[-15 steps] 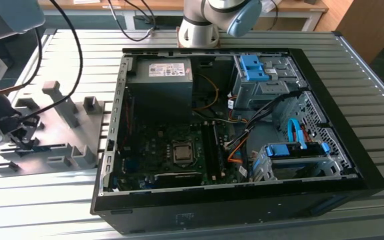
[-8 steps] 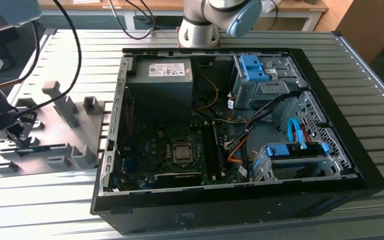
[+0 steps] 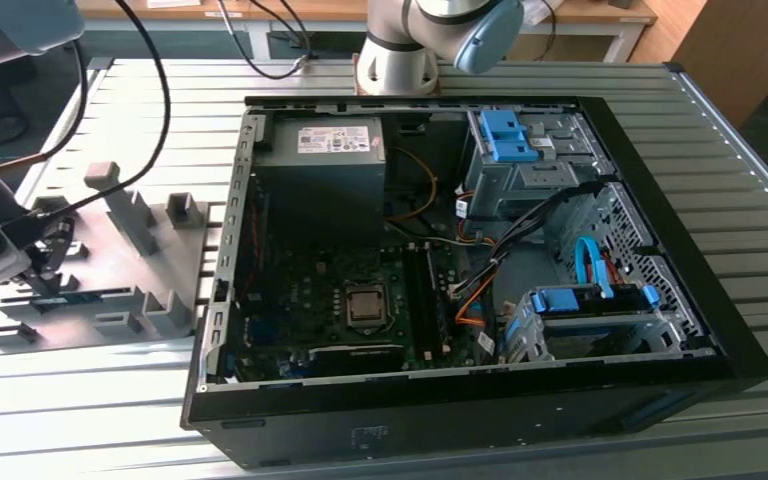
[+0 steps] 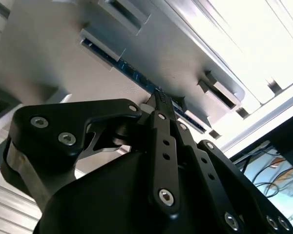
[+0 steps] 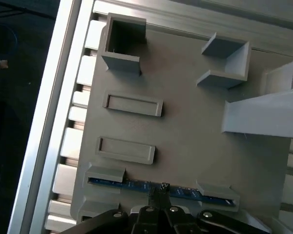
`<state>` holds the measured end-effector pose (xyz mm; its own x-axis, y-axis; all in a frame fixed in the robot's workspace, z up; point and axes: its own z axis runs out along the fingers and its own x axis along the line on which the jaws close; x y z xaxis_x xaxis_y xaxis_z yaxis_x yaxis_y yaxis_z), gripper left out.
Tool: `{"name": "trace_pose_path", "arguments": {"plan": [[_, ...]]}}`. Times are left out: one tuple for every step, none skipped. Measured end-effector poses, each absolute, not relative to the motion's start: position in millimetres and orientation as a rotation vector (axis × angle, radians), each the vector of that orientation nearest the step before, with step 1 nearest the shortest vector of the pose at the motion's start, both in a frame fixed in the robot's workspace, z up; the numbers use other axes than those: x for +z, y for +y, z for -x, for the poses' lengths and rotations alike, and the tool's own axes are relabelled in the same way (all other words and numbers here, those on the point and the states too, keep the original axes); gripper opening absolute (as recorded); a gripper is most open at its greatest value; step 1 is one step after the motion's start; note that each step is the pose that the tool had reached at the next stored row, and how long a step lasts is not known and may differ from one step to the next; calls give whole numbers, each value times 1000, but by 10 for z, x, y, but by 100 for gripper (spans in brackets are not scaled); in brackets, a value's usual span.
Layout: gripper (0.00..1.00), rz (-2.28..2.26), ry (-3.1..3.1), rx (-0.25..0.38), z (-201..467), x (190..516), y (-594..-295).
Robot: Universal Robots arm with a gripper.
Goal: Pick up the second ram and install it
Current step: 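Pick up the second ram and move it above second insertion slot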
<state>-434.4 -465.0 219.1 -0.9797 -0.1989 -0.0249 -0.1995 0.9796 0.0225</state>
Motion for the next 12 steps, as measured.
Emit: {"name": "trace_pose_path", "arguments": {"plan": [[10, 340, 3100, 39, 4344, 2191, -4650], [10, 368, 3097, 40, 4344, 2190, -4650], [10, 396, 3094, 40, 4344, 2190, -4650], [10, 422, 3091, 40, 4344, 2190, -4650], [10, 447, 3088, 40, 4344, 2190, -4650], [10, 471, 3084, 41, 4344, 2190, -4650], [10, 490, 3082, 41, 4344, 2190, -4650], [10, 508, 3079, 41, 4344, 2190, -4650], [10, 526, 3076, 41, 4344, 2190, -4650], [10, 544, 3073, 42, 4344, 2190, -4650], [10, 564, 3069, 42, 4344, 2190, -4650], [10, 582, 3066, 42, 4344, 2190, -4650]]}}
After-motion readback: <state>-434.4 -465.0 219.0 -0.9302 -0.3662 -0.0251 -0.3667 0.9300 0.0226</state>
